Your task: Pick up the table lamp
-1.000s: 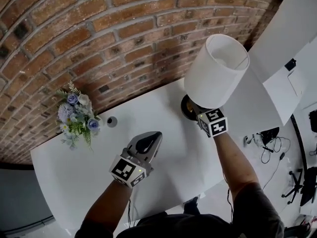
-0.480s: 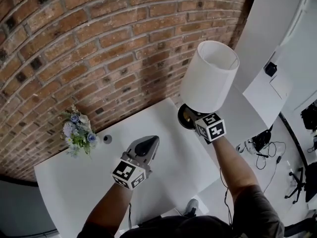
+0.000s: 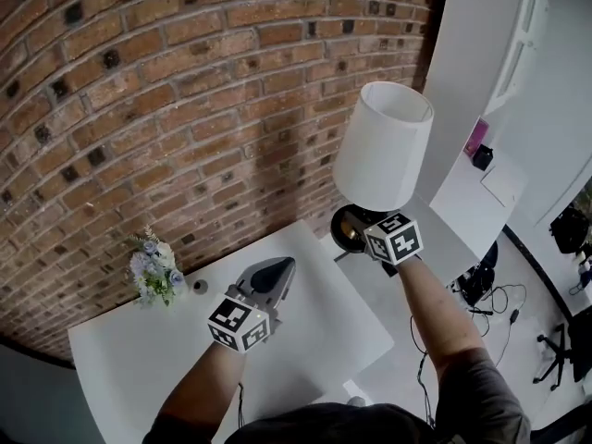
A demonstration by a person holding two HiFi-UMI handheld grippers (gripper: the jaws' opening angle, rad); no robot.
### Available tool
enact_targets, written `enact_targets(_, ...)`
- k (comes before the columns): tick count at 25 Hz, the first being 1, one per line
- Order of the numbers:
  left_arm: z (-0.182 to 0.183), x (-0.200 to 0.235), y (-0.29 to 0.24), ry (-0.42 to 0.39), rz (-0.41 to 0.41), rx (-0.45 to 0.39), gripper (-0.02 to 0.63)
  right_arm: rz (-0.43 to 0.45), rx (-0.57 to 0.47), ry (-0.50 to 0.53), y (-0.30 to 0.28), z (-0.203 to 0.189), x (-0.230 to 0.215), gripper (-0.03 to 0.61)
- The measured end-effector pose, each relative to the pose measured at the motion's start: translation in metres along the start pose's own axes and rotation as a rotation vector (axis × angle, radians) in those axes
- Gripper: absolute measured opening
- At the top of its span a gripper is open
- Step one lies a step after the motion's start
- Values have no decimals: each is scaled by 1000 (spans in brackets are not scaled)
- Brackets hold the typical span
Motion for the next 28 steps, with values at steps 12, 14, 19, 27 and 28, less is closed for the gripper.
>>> enact_targets(12, 77, -50, -9, -47, -52, -14, 3, 8, -11, 12, 71, 73, -37, 103)
enact_targets(14, 89, -57, -9, -58, -57, -9, 5, 4, -18, 19, 83, 86, -42, 103)
enact_targets(19, 116, -75, -1, -43, -62, -19, 3, -6, -30, 43, 115, 115, -49, 103)
enact_targets(27, 154, -92, 18, -31, -71, -23, 3, 7, -61, 56, 154, 155, -51, 103)
enact_targets(28, 158, -92, 21, -28, -73, -24, 3, 8, -65, 55, 157, 159, -51, 103)
Point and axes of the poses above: the fingertips, and each gripper's own axes: y backward along the fingers, x to its left, z out of its top, the point moved 9 cm from there along y, backward along the fingers, and after that the axes turned 11 degrees about y, right-handed, at the moved point
